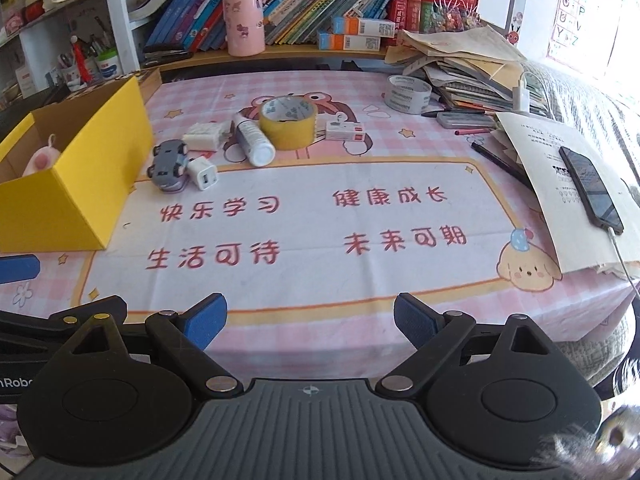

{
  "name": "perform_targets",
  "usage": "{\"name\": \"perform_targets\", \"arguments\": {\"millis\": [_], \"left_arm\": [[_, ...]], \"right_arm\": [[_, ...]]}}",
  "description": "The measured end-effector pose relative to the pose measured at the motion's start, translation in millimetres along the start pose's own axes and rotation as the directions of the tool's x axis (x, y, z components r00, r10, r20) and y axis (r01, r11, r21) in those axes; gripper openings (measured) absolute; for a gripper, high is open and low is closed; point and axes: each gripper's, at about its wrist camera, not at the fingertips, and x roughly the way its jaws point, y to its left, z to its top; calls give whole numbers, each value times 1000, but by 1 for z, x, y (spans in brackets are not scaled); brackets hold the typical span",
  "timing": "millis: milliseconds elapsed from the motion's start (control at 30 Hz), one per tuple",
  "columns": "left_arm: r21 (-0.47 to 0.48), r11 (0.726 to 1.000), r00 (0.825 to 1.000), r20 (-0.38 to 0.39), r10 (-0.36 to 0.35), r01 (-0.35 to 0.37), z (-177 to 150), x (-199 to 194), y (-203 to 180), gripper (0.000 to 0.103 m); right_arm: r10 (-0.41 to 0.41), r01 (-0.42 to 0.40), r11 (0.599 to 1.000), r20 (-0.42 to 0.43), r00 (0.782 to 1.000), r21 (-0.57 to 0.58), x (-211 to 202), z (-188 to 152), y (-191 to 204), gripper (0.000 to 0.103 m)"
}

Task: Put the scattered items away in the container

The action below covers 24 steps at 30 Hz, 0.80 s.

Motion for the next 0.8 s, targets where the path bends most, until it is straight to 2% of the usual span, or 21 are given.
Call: {"name": "perform_targets", "arguments": {"millis": [300, 533, 633, 800], "left_arm": [[-37, 997, 996, 55, 71, -69, 36, 26, -14, 101], [-91, 982, 977, 122, 176, -165, 67, 50, -12, 99], [-125, 972, 970, 121, 213, -198, 78, 67, -10, 93], [-131, 954, 953, 107, 284, -269, 92, 98, -9, 83]], "right_arm": [[33, -33, 999, 2, 999, -24, 31, 33, -33, 91], [78, -78, 996, -5, 997, -32, 54, 57, -50, 91], [107, -108, 993, -10, 994, -56, 63, 67, -51, 91], [163, -164, 980, -17, 986, -114, 71, 77, -51, 91]]}}
